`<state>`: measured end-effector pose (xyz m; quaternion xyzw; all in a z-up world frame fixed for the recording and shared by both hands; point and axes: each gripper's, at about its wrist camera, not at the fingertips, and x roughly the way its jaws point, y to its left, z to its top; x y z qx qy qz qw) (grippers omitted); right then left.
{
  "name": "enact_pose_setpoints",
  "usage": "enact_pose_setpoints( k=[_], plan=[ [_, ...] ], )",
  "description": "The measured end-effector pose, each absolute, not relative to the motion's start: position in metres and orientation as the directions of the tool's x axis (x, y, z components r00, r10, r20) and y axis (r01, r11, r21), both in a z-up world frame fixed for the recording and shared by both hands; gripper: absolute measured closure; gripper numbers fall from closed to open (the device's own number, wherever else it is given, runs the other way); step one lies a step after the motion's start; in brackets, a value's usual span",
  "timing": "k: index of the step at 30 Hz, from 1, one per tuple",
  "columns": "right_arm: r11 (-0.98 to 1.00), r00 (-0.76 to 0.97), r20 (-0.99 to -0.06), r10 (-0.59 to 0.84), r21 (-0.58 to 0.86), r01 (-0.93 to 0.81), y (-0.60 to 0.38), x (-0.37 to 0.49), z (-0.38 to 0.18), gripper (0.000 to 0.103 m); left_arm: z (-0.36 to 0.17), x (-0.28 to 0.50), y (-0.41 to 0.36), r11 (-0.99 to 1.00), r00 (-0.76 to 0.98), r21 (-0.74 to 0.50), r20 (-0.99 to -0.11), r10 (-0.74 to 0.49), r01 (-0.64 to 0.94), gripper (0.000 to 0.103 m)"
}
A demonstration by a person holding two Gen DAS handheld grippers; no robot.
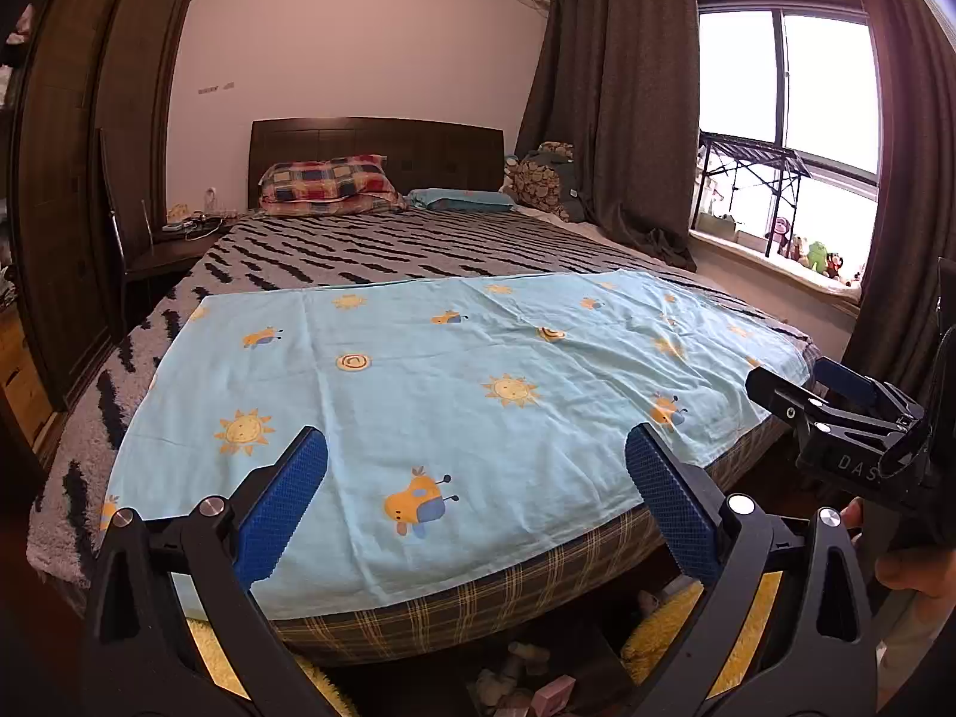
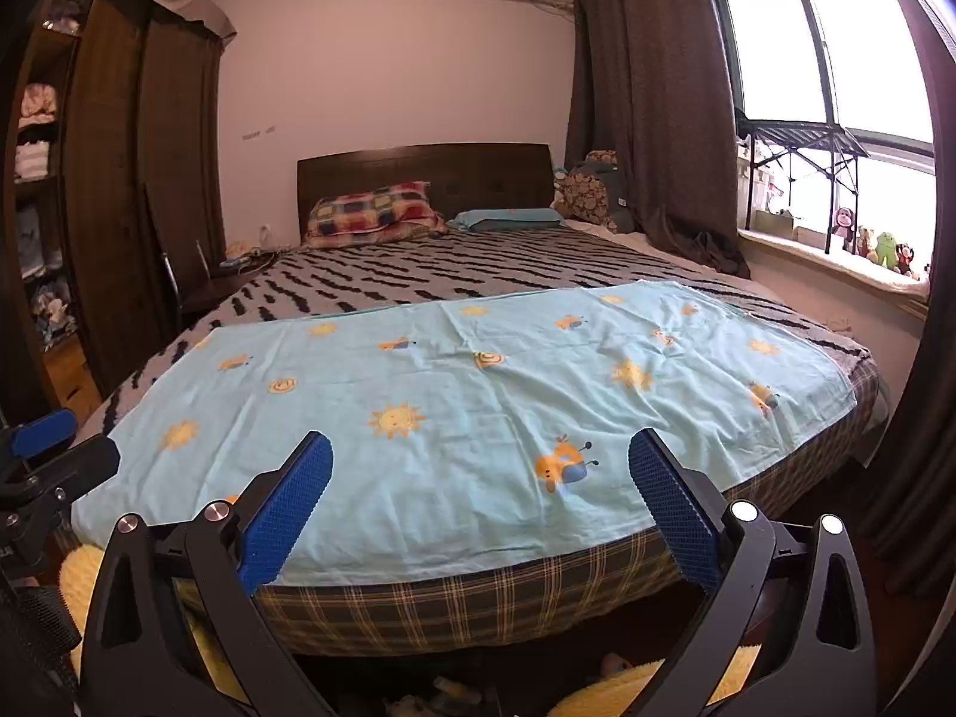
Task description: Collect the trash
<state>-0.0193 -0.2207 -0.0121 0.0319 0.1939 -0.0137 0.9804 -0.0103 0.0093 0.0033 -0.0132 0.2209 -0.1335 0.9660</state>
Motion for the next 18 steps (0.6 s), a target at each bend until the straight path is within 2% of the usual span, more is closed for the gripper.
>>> enact_pose_setpoints(
  k=[18],
  plan=[
    [0.997,0.926,-0.377,-0.021,0.066,0.049,-0.2215,-0.0195,-0.0104,0.003,0.0059,-0.0109,0.0067,0.963,0.867,-0.078,-0.421,-0.265,0.257,0.008]
  ],
)
